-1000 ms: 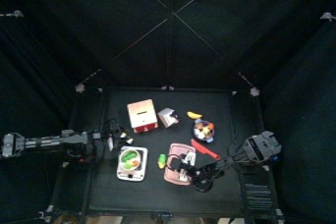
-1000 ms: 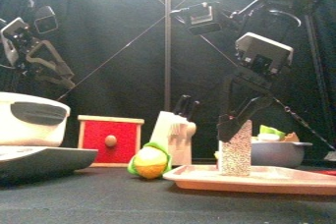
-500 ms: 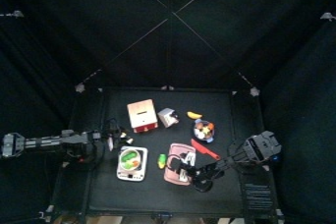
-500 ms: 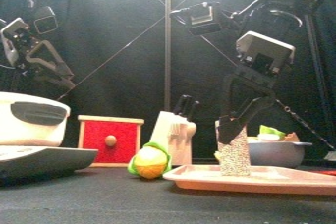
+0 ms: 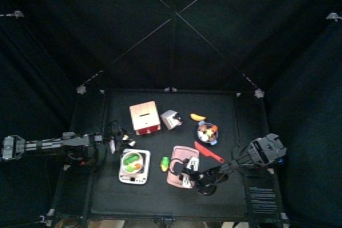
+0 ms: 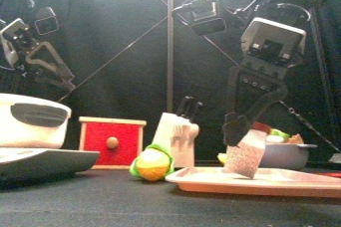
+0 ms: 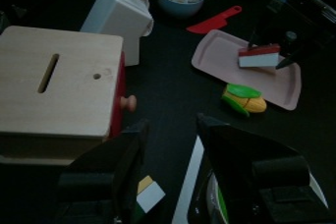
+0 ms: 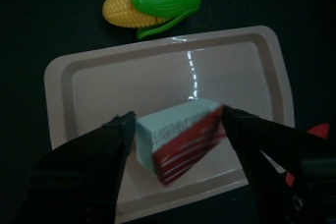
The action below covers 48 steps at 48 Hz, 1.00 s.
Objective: Place salmon sushi on pink plate
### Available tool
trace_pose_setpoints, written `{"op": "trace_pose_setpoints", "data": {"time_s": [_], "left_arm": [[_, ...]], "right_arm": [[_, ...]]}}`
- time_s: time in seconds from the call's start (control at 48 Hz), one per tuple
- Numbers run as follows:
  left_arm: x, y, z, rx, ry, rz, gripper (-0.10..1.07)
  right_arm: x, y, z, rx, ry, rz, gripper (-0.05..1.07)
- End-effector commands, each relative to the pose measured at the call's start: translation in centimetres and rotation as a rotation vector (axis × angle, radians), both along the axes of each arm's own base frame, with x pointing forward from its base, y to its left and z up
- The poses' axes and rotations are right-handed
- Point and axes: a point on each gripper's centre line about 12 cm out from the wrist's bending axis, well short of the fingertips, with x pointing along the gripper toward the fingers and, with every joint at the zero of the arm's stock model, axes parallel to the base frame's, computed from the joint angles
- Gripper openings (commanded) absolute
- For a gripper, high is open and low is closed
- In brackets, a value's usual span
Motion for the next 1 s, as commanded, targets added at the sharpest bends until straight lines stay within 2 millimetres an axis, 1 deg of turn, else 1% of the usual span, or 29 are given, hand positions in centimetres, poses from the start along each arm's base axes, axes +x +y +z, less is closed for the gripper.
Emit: {"op": "trace_pose_setpoints", "data": {"time_s": [0.0,0.125,0.292,0.5,0.604,0.708,0.812,0.896,0.979], "left_arm": [[0.3,0.0,0.5,0.004,-0.012,-0.003,0.82],[0.2,0.0,0.4,0.004,-0.01,-0.003,0.82],[0.2,0.0,0.4,0.004,-0.01,-0.003,0.82],[0.2,0.0,0.5,0.004,-0.012,-0.003,0.82],[0.2,0.0,0.5,0.004,-0.012,-0.003,0.82],[0.3,0.0,0.5,0.004,-0.012,-0.003,0.82],[0.2,0.0,0.4,0.004,-0.01,-0.003,0.82],[0.3,0.0,0.5,0.001,-0.012,-0.001,0.82],[0.3,0.0,0.5,0.003,-0.016,-0.003,0.82]], "right_arm": [[0.5,0.1,2.2,0.01,-0.058,0.004,0.99],[0.5,0.0,2.5,0.0,-0.065,0.01,0.99],[0.0,-0.8,4.2,-0.044,-0.08,-0.02,0.99],[-2.2,-2.6,6.4,-0.166,-0.048,-0.114,0.99],[-3.6,-3.5,6.9,-0.196,-0.025,-0.169,0.99],[-4.7,-3.9,6.9,-0.189,-0.001,-0.207,0.99],[-5.8,-4.0,6.4,-0.152,0.045,-0.249,0.99],[-6.6,-3.8,5.9,-0.117,0.074,-0.264,0.99],[-7.3,-2.8,5.2,-0.082,0.094,-0.237,0.99]]}}
